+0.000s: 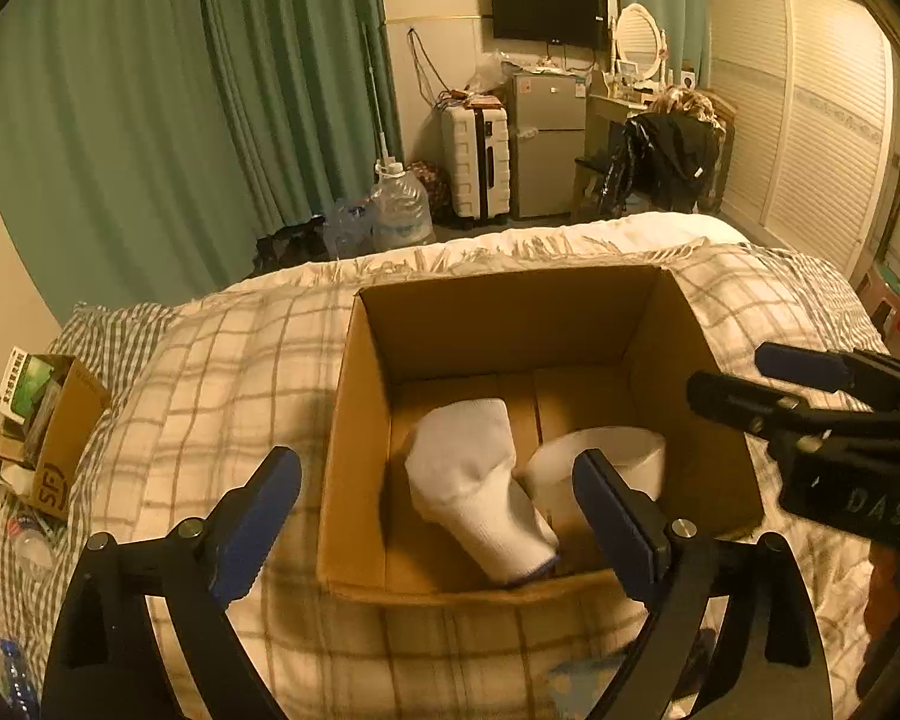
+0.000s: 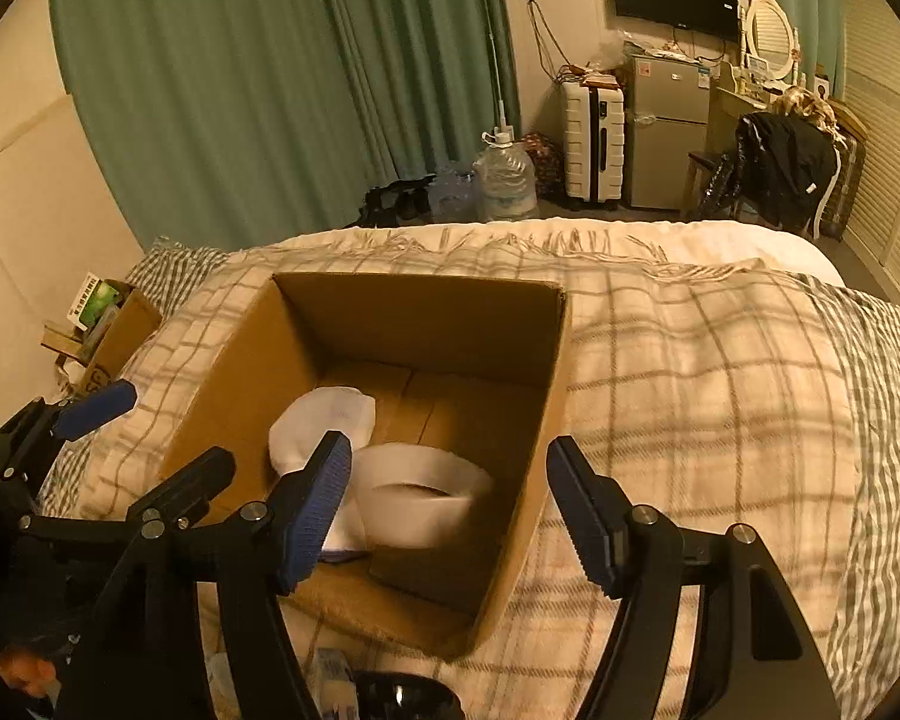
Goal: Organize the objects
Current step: 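Carry the tape roll and sock into the cardboard box and open both grippers, then withdraw both grippers from the box and move them to the remaining items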
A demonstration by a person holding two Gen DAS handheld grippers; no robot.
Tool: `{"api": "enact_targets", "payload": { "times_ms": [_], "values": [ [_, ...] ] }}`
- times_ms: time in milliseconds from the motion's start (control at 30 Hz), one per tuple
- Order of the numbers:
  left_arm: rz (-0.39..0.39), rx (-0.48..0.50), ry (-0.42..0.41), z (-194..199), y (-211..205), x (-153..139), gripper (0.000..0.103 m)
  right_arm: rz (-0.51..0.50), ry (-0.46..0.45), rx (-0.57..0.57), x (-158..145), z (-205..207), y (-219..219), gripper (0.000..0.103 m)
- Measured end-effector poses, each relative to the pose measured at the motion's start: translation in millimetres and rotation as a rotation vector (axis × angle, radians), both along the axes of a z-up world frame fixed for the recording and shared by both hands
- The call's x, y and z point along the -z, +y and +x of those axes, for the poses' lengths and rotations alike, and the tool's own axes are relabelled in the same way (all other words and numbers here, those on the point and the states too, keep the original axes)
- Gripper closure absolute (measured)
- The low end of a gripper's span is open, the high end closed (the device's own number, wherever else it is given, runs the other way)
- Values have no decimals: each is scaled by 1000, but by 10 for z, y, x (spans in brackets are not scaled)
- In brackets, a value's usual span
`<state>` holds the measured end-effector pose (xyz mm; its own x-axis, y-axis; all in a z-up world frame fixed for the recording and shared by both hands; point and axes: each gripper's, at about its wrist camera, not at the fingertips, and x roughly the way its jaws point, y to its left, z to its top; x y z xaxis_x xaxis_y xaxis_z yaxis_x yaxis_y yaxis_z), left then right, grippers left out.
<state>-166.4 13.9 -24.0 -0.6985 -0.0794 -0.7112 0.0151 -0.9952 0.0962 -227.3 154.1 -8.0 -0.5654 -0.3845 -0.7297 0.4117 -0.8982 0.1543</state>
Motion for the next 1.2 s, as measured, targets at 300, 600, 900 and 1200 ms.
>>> {"api": "enact_targets", "payload": {
  "times_ms": [300,600,900,1200],
  "values": [
    [2,-54,13,545,-39,-473,8,33,95,5,-649,486,324,34],
    [52,-137,77,1507,-32,-919,0,59,209,19,-1305,1432,745,14],
    [109,-244,61,2049,0,-497,0,77,192,26,-889,2092,866,10],
    [16,-274,-90,2195,-9,548,0,85,22,-12,164,2149,665,10]
  ]
}}
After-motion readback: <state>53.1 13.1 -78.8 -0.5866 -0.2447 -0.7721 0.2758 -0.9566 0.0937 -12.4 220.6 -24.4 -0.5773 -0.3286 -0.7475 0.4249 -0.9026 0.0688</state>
